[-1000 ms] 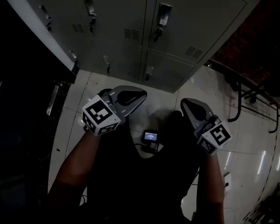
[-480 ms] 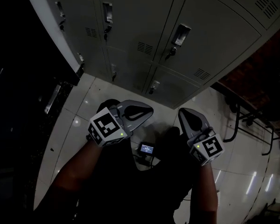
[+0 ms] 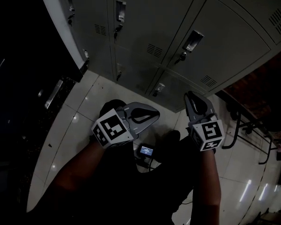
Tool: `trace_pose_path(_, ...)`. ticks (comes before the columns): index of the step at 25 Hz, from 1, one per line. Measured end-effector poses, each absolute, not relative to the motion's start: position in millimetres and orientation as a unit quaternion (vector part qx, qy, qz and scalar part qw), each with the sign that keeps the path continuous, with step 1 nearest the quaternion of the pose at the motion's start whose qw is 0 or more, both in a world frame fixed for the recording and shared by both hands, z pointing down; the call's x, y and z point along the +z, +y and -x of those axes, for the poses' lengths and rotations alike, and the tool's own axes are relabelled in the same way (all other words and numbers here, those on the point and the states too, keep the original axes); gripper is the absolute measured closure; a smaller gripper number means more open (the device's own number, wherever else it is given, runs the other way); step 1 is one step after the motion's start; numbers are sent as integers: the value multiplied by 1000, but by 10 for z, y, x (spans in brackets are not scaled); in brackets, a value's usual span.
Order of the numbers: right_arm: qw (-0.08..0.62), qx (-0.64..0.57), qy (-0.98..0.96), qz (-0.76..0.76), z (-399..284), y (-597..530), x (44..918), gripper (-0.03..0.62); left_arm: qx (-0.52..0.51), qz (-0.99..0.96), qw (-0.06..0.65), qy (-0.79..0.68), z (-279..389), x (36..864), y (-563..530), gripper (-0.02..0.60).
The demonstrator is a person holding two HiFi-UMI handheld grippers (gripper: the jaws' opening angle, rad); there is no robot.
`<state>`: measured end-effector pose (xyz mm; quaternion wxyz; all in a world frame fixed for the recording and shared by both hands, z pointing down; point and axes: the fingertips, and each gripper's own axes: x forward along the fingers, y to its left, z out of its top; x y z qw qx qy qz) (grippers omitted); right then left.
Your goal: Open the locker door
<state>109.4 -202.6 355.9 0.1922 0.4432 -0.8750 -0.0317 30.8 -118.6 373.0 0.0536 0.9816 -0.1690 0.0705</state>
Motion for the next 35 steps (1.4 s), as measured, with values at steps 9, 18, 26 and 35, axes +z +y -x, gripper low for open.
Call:
trace_pose_path(9,337,-132,-799,-480,-942,-2652,3691,540,64,-983,56,-165,-302,3676,-1184,569)
trace_pose_path(18,501,-338,-651,-460,-926,-3285,3624,477,58,-983,60,-165,-283,3666,-1182,569)
trace_pose_path(26,582,-454,-542,-403,-869,-3497,3707,557,52,-983,61,-167,-227,3657,-1184,569)
trace_pose_path(35,545,-447,-577,-413,-825,-2979,3702,563,54,-982,59,-170,-183,3660,-1184,569)
